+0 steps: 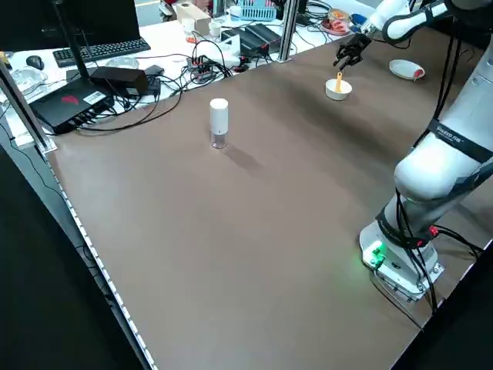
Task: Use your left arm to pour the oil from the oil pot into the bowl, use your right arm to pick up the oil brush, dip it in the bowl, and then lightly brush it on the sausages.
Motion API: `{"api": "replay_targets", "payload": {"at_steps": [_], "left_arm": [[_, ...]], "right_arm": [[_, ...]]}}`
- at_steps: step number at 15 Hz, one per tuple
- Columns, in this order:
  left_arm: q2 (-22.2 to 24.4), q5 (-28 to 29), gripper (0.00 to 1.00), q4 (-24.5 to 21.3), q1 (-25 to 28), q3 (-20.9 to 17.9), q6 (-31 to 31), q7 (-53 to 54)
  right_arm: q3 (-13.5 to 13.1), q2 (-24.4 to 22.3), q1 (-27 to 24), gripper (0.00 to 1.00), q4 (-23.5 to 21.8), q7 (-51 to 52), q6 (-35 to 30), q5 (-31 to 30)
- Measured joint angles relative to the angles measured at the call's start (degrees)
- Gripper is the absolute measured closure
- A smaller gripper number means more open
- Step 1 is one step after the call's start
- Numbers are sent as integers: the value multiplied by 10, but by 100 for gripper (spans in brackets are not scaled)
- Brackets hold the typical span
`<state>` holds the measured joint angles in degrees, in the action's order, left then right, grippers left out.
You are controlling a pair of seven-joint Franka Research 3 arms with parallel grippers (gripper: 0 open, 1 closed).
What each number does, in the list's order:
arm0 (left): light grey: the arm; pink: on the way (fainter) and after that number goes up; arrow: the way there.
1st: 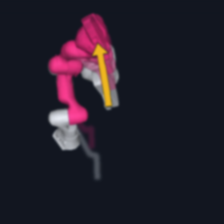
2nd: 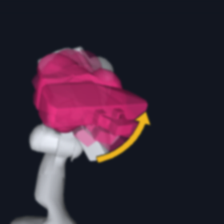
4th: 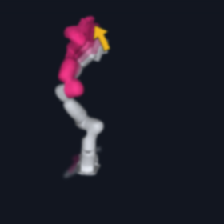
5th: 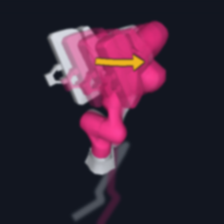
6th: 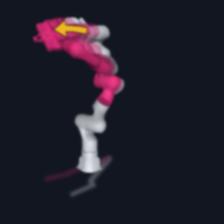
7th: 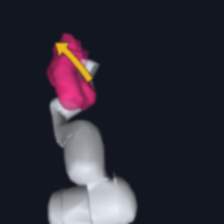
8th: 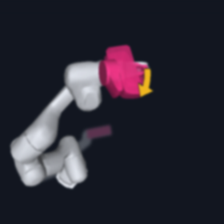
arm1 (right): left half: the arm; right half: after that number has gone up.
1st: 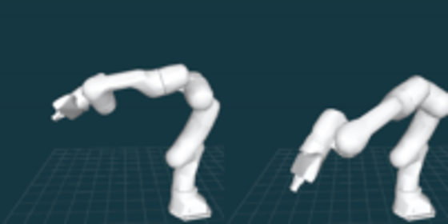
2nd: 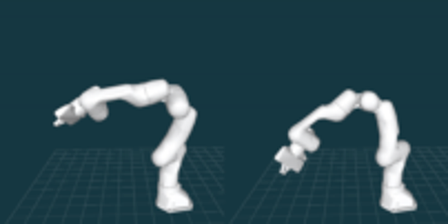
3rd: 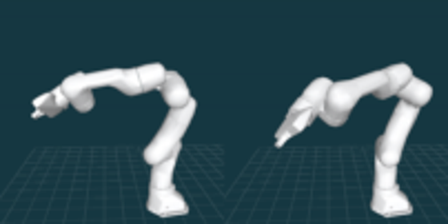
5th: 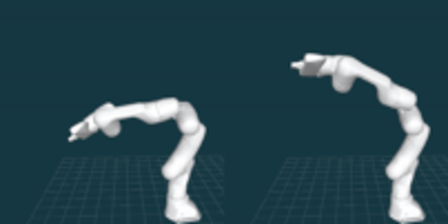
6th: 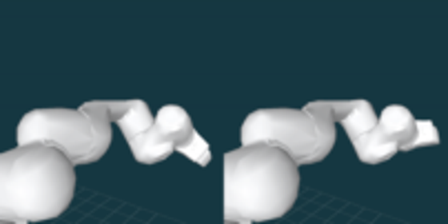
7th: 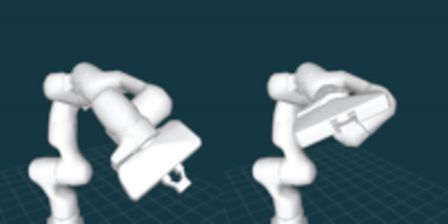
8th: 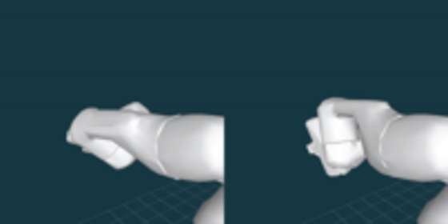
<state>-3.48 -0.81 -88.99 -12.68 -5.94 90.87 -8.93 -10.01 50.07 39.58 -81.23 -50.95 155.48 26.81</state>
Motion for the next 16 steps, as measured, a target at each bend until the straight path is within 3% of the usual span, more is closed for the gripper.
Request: {"api": "replay_targets", "payload": {"at_steps": [3, 4, 5, 9, 16], "left_arm": [[0, 4, 0, 0, 0, -1, 0, 0], [0, 7, 0, 0, 0, -1, 0, 0], [0, 7, 0, 0, 0, -1, 0, 0], [0, 7, 0, -1, 0, -1, -1, 0], [0, 7, 0, -2, 0, -1, -1, 0]], "right_arm": [[-8, -10, -2, 33, 6, 11, -39, 0], [-14, -27, -8, 15, 10, 46, -105, -1], [-17, -38, -15, 9, 12, 69, -140, -1], [-44, -86, -63, 8, 12, 213, -306, -3], [-200, -183, -80, 4, 13, 479, -575, -4]]}}
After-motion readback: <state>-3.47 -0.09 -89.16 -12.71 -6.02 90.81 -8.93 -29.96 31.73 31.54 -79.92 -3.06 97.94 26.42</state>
